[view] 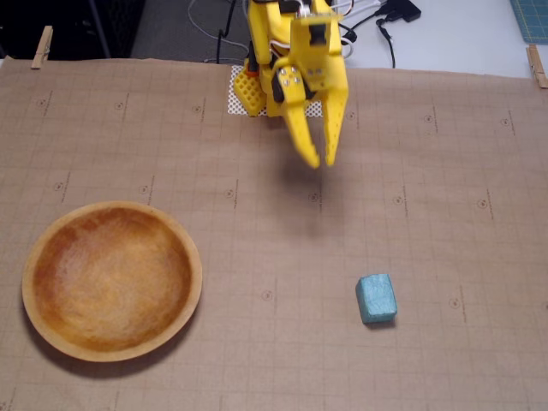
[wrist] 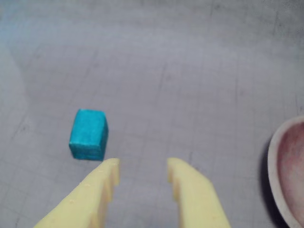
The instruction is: Grasp a blue block and put it in the bowl.
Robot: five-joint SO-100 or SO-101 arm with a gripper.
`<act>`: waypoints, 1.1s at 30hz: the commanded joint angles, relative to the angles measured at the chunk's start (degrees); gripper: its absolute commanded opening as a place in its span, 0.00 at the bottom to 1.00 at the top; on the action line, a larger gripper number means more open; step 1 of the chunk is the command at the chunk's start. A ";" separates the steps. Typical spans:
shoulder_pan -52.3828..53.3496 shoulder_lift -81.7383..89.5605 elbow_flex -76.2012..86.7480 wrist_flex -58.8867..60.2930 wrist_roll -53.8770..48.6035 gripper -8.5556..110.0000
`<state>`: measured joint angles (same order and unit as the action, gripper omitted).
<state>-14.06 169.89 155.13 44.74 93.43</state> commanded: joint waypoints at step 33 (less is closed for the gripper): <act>-12.57 -36.91 -5.63 -38.41 6.15 0.52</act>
<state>-26.72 135.18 153.54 10.81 99.76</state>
